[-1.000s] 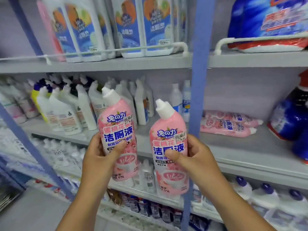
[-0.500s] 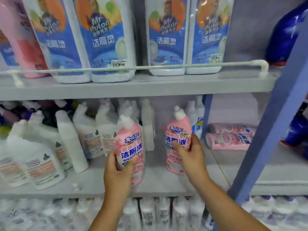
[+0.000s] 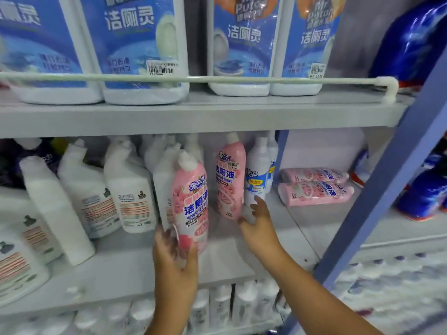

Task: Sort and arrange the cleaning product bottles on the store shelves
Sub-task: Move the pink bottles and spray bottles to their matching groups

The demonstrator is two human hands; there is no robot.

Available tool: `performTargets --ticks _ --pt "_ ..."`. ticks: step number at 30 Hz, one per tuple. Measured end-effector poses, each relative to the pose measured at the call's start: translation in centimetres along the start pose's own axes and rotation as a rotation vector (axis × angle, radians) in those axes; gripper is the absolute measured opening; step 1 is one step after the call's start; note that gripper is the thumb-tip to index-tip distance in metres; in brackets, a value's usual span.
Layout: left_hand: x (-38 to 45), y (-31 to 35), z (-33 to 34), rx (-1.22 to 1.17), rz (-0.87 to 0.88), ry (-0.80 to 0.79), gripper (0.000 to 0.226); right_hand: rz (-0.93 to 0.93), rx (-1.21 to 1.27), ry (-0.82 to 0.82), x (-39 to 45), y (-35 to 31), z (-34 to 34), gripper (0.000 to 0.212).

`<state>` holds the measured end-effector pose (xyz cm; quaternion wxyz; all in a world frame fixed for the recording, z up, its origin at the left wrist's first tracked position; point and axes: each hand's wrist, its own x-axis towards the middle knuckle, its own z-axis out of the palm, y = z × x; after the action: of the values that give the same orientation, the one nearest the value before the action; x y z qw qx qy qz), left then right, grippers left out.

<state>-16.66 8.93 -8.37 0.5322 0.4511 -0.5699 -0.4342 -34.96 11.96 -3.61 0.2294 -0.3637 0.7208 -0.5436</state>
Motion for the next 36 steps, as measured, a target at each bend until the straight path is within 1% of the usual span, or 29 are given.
performTargets --ticks 1,2,3,4,6,9,13,15,18,20,22,24,27,29,33,36 --pt "-0.8 0.2 -0.1 -0.016 -0.006 0.089 0.079 0.057 0.001 -0.030 -0.6 0.5 -0.8 0.067" --pt "-1.7 0.3 -0.2 0.000 0.029 0.157 0.076 0.098 0.013 -0.055 -1.1 0.8 -1.7 0.063" --pt "-2.5 0.7 0.0 -0.003 0.063 0.187 0.068 0.130 0.023 -0.070 -1.8 1.1 -2.7 0.057" --pt "-3.3 1.2 0.4 -0.030 0.075 0.173 0.060 0.143 0.036 -0.073 -2.5 1.2 -3.7 0.051" --pt "-4.6 2.0 1.9 -0.100 0.058 0.039 0.058 0.156 0.074 -0.074 -4.0 1.1 -5.6 0.042" --pt "-6.2 3.9 4.6 -0.137 0.017 -0.189 0.054 0.182 0.110 -0.107 -6.6 1.2 -8.6 0.036" --pt "-8.5 5.6 8.0 -0.120 -0.031 -0.392 0.041 0.253 0.185 -0.197 -10.2 1.8 -13.6 0.028" --pt "-10.0 6.3 9.7 -0.073 -0.034 -0.460 0.039 0.275 0.223 -0.234 -11.0 2.4 -17.1 0.026" --pt "-13.0 7.5 12.7 -0.064 -0.055 -0.493 0.030 0.254 0.271 -0.212 -10.6 3.9 -22.8 0.024" --pt "-15.4 8.6 15.1 -0.059 -0.030 -0.503 0.027 0.235 0.283 -0.196 -9.6 4.8 -26.6 0.022" --pt "-17.8 9.6 17.9 -0.029 0.000 -0.517 0.033 0.216 0.302 -0.178 -8.3 6.3 -30.4 0.023" --pt "-19.9 10.6 21.1 -0.002 0.019 -0.536 0.034 0.200 0.300 -0.165 -6.7 7.6 -34.1 0.023" --pt "-21.0 11.9 25.7 0.022 0.061 -0.497 0.032 0.177 0.273 -0.178 -4.0 9.2 -38.5 0.023" --pt "-19.9 12.6 28.6 0.036 0.032 -0.452 0.028 0.183 0.247 -0.193 -1.4 9.7 -40.4 0.024" --pt "-15.4 13.9 33.9 0.168 0.030 -0.327 0.034 0.192 0.208 -0.241 3.5 9.5 -42.1 0.035" --pt "-11.8 13.7 37.0 0.316 0.009 -0.284 0.030 0.159 0.202 -0.249 6.4 9.0 -42.2 0.031"
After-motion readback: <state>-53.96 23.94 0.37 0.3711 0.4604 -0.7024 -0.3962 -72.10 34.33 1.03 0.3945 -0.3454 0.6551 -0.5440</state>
